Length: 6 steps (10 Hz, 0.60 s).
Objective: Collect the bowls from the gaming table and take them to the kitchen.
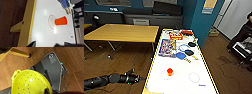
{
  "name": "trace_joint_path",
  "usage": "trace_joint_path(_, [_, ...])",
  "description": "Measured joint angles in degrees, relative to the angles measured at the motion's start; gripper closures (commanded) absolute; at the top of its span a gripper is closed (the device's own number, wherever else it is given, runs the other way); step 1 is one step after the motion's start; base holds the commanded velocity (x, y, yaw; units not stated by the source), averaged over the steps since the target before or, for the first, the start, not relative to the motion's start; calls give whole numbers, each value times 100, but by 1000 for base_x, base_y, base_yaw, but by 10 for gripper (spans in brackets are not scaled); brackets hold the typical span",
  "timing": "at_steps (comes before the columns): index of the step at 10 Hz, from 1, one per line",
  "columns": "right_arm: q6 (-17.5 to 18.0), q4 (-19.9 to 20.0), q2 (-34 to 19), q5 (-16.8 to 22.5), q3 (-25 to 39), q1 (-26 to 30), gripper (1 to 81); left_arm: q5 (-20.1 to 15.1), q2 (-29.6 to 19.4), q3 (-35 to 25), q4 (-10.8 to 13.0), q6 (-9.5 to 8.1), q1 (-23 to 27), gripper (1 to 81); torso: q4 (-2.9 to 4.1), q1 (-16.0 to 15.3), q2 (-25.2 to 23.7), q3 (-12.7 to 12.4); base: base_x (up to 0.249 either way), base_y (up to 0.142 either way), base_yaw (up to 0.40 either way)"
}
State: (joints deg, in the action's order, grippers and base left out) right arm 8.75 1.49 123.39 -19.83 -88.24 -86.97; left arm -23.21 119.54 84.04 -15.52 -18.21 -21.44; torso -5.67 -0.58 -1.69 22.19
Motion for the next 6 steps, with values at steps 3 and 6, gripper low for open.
trace_joint_path(3, [23, 0, 1, 189, 12, 139, 811, -611, 513, 846, -105, -293, 347, 10, 0, -2, 0, 0, 0, 0, 0])
trace_joint_path(6, [26, 0, 78, 308, 10, 189, 811, -1225, 863, 1351, -116, -741, 916, 10, 0, -4, 0, 0, 0, 0, 0])
